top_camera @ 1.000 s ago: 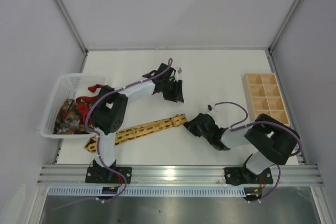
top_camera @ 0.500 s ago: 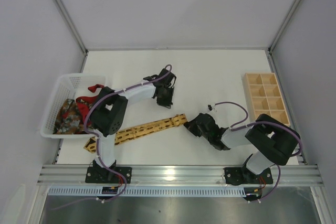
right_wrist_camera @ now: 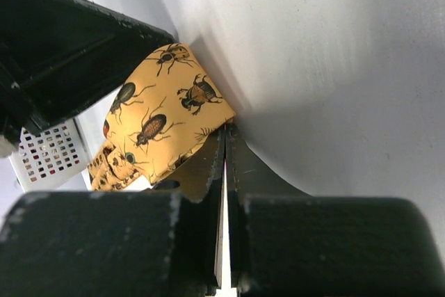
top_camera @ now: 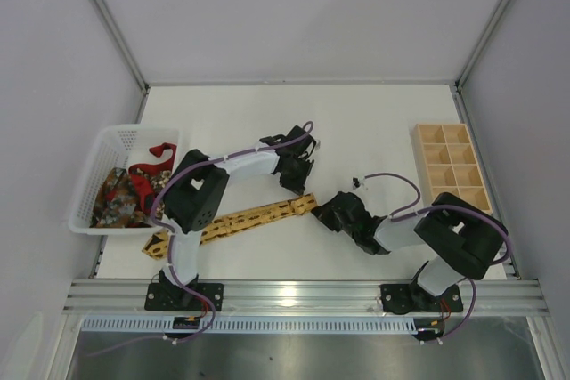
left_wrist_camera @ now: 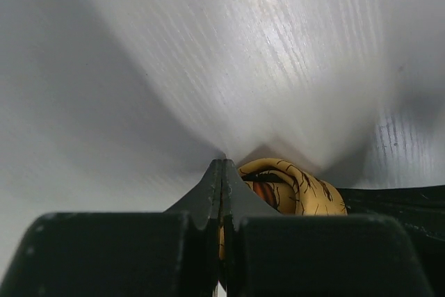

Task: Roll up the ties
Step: Roll the tie

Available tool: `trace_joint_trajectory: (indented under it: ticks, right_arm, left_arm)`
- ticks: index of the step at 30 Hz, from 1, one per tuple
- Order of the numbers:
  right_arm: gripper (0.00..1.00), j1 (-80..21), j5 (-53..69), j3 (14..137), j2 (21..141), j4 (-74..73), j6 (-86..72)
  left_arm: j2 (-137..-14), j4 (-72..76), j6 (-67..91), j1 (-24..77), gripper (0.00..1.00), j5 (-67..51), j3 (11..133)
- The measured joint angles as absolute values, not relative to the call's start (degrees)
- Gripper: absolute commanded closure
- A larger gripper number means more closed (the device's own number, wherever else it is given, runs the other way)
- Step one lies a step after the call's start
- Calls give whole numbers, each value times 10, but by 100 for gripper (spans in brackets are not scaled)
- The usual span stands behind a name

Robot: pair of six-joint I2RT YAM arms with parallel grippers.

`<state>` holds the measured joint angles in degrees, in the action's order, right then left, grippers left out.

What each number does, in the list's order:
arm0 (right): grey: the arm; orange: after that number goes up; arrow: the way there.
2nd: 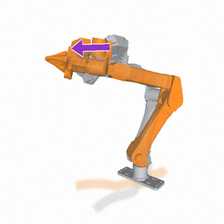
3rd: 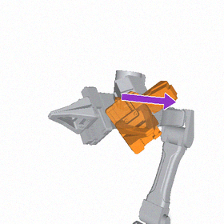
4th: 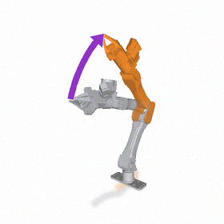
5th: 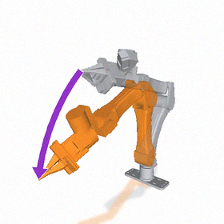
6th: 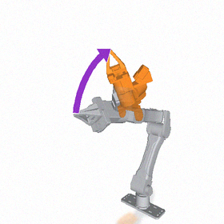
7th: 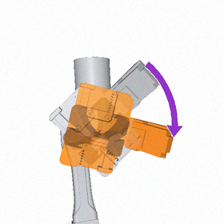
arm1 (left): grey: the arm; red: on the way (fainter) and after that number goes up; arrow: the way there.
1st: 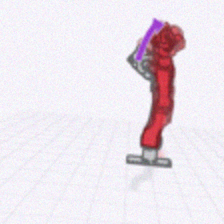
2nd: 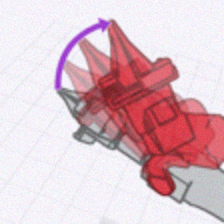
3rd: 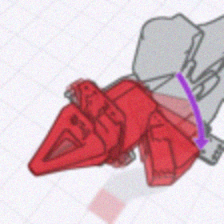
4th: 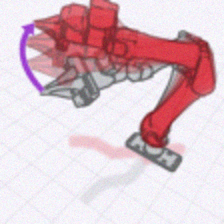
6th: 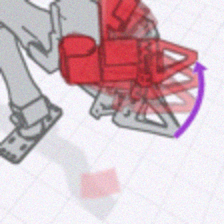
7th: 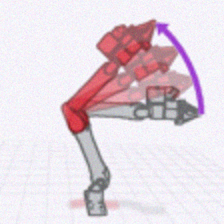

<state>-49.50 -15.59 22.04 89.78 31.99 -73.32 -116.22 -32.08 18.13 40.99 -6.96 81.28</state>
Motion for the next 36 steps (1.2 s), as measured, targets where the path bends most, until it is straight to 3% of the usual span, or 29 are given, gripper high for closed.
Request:
trace_joint_trajectory:
  ticks: [14,21,26,28,29,32,36]
  right_arm:
    - [100,-486,-150,247,921,316,-732]
    - [100,-492,-149,236,908,312,-734]
    - [100,-494,-148,227,882,284,-732]
    - [100,-494,-145,225,872,268,-730]
    - [100,-494,-145,225,865,259,-728]
    - [100,-488,-137,223,834,212,-712]
    - [99,-446,-114,223,757,113,-652]
  left_arm:
    - [-1159,-335,150,406,98,-111,813]
    - [-1165,-348,156,385,71,-74,849]
    - [-1159,-350,171,356,66,-46,857]
    - [-1148,-352,176,350,70,-42,857]
    - [-1136,-347,180,349,77,-46,853]
    - [-1073,-319,195,353,89,-80,812]
    - [-973,-266,224,367,95,-146,727]
